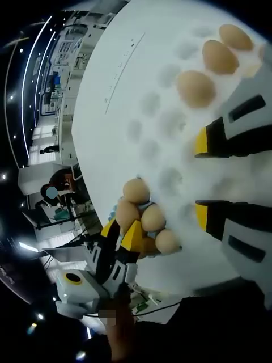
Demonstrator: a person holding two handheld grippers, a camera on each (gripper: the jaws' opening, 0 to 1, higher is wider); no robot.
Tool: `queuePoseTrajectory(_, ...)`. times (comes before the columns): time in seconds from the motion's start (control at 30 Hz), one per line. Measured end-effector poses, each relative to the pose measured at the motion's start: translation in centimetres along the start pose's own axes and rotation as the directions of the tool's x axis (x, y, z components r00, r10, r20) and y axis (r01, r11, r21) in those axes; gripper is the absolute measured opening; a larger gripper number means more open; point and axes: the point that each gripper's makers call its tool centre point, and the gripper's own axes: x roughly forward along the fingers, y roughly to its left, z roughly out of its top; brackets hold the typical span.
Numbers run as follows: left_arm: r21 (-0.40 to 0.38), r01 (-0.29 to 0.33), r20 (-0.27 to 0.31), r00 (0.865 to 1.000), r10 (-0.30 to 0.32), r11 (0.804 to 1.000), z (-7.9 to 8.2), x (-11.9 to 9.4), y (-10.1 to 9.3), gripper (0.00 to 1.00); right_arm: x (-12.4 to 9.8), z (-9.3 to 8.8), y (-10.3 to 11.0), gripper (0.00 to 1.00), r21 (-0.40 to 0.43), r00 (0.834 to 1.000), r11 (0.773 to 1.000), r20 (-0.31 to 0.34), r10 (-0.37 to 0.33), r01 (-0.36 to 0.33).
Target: Place the egg into an empty slot of the egg tray after lifting it from the table, then release the egg inside the slot.
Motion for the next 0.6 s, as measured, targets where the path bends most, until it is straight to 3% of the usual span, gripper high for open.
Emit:
queuePoseTrajectory(0.4, -0.091, -0.032, 0.004, 0.999, 0.033, 0.995, -0.1, -0.1, 0.3, 0.27, 0.0, 0.0, 0.0, 0.30, 0.002, 1.000, 1.000, 0.009, -0.006, 0.006)
queuePoseTrajectory(0.53, -0.097, -0.072, 0.006, 0.997, 0.073, 0.993, 0.1, 0.4, 0.2, 0.38, 0.0, 0.0, 0.0, 0.30, 0.002, 1.000, 1.000, 0.014, -0.008, 0.008)
queuePoseTrajectory(0.6, -0.106, -0.103, -0.014, 0.995, 0.102, 0.989, 0.0, 0.8, 0.4, 0.38, 0.0, 0.0, 0.0, 0.30, 0.002, 1.000, 1.000, 0.015, -0.008, 0.008)
